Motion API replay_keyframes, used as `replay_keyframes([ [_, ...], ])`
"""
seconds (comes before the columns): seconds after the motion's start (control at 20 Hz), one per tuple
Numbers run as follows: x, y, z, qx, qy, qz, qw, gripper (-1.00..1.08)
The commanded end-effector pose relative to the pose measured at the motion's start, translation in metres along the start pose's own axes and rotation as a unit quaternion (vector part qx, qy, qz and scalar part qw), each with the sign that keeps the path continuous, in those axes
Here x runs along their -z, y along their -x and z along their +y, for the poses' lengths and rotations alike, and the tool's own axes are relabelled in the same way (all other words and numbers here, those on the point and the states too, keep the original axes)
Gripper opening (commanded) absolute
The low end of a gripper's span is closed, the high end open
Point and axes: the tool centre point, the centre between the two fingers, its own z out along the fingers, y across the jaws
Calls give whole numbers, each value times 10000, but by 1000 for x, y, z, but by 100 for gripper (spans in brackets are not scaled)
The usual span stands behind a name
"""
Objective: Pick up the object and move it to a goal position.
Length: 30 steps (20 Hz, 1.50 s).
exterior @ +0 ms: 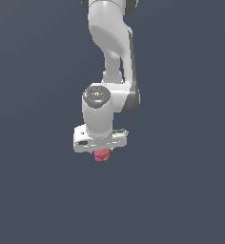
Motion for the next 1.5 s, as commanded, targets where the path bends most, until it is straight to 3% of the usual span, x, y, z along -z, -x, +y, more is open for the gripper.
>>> replay_keyframes([
  [0.0, 16, -2, -12, -214, 37, 38, 9998, -100],
  [0.75, 104, -22, -80, -1409, 268, 237, 9894, -100],
  [1.45, 188, -55, -144, -2538, 498, 418, 9651, -100],
])
